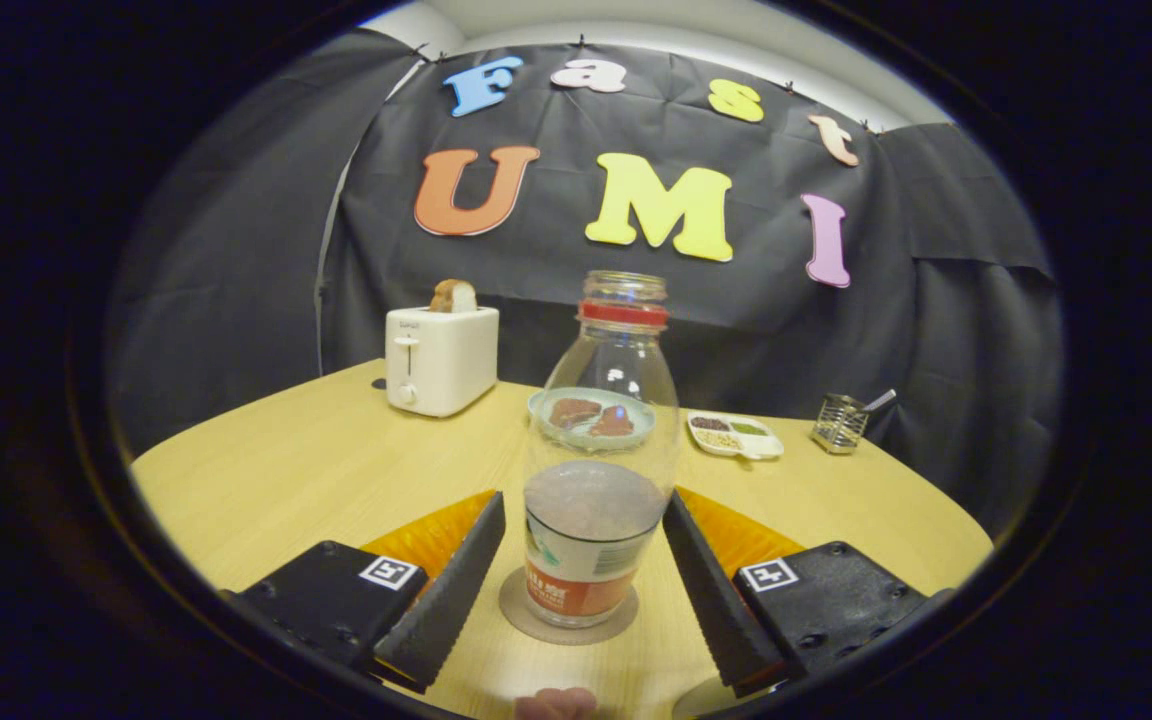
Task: Take the bottle from table, then pour the juice into the cup, finally place the bottle on the coaster
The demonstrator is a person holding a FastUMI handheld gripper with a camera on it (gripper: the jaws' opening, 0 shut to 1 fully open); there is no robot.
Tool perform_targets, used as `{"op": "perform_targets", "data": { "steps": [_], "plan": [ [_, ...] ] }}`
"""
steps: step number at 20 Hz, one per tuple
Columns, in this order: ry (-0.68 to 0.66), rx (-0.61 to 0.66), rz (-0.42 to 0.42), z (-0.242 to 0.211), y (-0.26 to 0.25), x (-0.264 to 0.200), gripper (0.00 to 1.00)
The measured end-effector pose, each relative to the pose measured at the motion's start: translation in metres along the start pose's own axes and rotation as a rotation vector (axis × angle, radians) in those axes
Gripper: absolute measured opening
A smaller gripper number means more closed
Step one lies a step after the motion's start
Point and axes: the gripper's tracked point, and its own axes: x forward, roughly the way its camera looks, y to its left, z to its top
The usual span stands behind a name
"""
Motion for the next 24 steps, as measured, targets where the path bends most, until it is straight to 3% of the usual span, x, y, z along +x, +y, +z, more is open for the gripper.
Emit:
{"op": "perform_targets", "data": {
  "steps": [10, 19, 24],
  "plan": [
    [-0.118, 0.064, -0.002, 0.080, -0.014, -0.056, 1.00],
    [-0.290, 0.085, 0.031, 0.225, 0.004, -0.198, 1.00],
    [-0.377, 0.084, 0.044, 0.279, 0.013, -0.274, 1.00]
  ]
}}
